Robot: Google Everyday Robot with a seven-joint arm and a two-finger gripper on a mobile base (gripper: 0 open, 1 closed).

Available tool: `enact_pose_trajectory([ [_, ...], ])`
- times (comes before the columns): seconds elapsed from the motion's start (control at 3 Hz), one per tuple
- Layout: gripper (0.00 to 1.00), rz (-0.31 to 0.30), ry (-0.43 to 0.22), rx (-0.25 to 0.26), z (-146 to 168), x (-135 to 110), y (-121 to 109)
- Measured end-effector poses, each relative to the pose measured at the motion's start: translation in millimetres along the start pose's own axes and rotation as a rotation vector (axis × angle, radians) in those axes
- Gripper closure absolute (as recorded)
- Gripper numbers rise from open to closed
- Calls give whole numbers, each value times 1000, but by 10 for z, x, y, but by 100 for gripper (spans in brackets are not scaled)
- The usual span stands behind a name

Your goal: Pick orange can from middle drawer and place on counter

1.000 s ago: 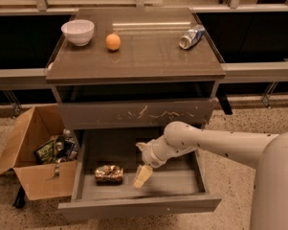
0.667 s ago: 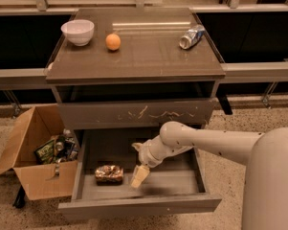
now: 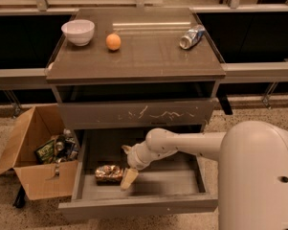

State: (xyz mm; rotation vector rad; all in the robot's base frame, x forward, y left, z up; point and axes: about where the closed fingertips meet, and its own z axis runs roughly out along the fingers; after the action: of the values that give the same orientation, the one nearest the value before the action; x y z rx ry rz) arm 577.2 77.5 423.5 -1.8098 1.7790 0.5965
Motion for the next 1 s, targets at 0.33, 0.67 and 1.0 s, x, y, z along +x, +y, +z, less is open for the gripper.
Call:
enact_pose_trajectory([
  [0.33, 0, -1, -18, 18, 303, 18, 1],
  [0.67, 18, -2, -17, 23, 529, 65, 5],
  [1.0, 43, -8, -10, 33, 659, 130, 3],
])
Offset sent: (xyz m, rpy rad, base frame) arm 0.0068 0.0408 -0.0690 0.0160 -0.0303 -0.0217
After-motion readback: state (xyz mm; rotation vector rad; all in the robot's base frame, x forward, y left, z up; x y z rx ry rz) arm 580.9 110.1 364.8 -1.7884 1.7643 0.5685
